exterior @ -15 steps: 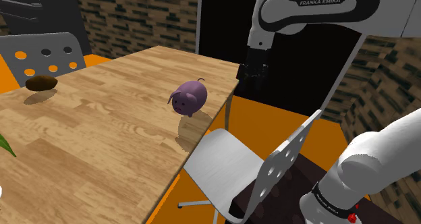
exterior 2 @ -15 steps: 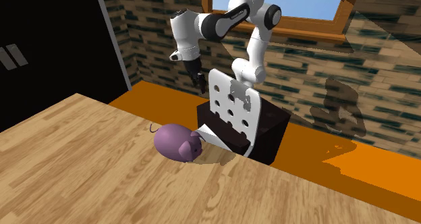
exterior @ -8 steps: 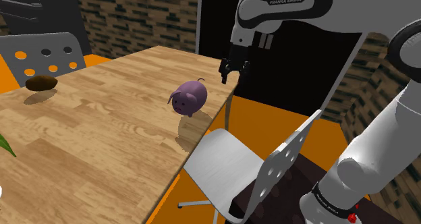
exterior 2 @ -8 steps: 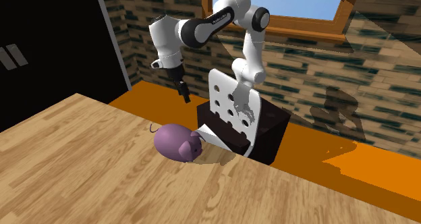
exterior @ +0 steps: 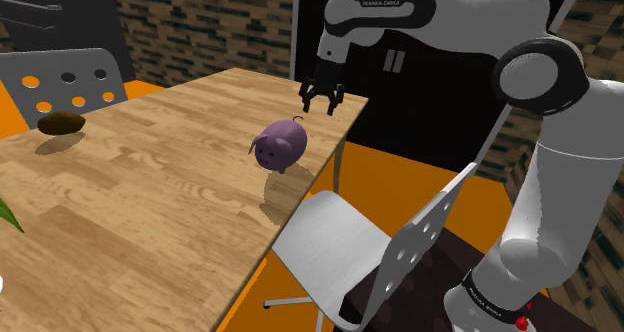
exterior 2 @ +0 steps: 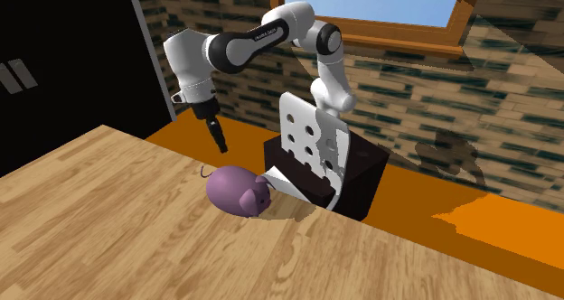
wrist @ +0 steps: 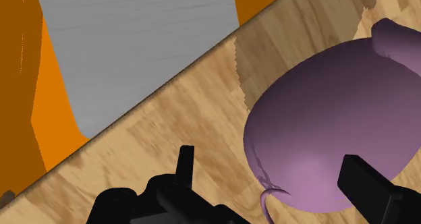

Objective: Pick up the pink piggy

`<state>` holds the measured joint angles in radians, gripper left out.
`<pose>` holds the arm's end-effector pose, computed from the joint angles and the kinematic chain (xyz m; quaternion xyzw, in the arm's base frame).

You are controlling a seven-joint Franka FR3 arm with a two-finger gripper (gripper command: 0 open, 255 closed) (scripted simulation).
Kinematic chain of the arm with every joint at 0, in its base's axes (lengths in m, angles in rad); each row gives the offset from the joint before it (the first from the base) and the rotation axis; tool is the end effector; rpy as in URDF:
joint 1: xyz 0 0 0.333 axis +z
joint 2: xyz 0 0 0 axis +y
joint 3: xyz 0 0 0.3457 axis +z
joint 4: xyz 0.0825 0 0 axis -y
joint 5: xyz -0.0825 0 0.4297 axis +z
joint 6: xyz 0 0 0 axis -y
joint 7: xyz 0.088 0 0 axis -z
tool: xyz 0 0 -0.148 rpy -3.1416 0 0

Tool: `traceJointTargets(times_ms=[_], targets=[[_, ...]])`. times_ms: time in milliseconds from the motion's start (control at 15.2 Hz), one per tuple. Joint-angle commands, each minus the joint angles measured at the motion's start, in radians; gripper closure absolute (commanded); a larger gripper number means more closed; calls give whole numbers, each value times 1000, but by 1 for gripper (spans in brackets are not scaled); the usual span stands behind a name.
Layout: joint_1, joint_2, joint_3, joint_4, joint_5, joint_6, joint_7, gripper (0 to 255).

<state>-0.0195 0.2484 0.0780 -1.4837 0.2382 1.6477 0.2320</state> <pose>0.6753 0.0678 0.5104 -0.9858 0.1007 0.0595 0.1202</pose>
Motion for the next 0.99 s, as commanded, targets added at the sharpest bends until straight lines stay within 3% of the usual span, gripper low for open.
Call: traceJointTargets(times_ms=[0,264,858,924], targets=[[4,103,3,137,6,-24,21,0],[5,303,5,432,16,-104,59,0],[6,279,3,293,20,8,29,0],[6,277,4,289,20,9,30,255]])
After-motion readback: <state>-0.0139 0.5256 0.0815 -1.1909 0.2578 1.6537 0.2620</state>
